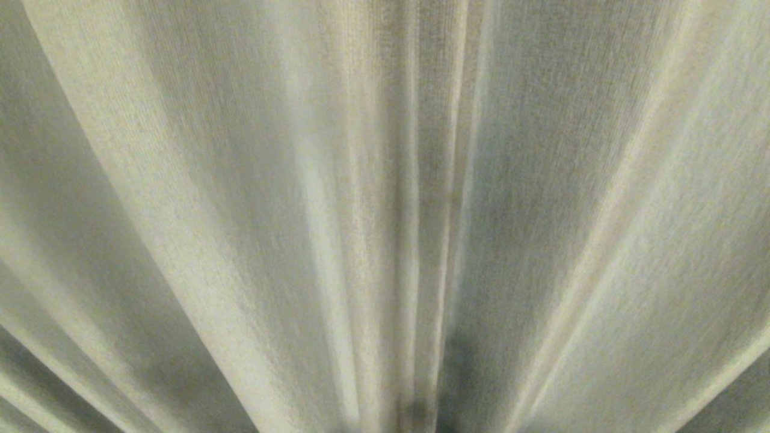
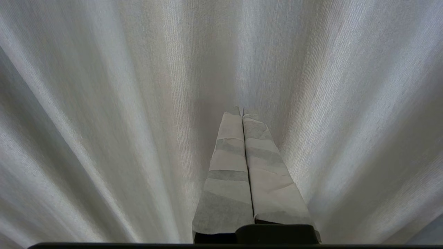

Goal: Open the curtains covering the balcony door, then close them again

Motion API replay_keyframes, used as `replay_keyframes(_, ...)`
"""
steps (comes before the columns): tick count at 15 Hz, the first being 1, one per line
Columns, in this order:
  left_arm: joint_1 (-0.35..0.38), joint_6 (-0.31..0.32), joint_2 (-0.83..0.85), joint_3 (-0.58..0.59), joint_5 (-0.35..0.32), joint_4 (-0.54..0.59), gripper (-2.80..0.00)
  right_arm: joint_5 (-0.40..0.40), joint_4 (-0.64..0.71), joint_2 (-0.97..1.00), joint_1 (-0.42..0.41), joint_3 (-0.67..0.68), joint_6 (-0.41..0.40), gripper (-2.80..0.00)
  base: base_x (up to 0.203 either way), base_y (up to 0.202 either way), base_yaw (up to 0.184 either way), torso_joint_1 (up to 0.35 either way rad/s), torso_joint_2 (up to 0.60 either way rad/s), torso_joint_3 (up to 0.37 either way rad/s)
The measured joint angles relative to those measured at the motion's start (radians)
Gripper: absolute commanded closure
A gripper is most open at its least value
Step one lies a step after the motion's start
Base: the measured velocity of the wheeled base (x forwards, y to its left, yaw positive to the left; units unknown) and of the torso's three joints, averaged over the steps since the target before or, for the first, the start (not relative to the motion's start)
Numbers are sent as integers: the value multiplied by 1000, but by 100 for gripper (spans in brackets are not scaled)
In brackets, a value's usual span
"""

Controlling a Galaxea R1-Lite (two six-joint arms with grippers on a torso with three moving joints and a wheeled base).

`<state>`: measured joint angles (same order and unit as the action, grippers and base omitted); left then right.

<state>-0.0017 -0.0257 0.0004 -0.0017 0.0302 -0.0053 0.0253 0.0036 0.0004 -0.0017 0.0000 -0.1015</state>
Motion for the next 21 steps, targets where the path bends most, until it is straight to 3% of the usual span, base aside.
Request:
replay_keyframes(16, 0, -1, 0, 0, 0, 0, 0, -1, -1, 0, 0, 0, 5, 0, 0, 0, 0, 0, 0, 0)
replay_keyframes(21, 0, -1, 0, 0, 0, 0, 0, -5, -4, 0, 0, 0, 65, 0, 0, 0, 0, 0, 0, 0)
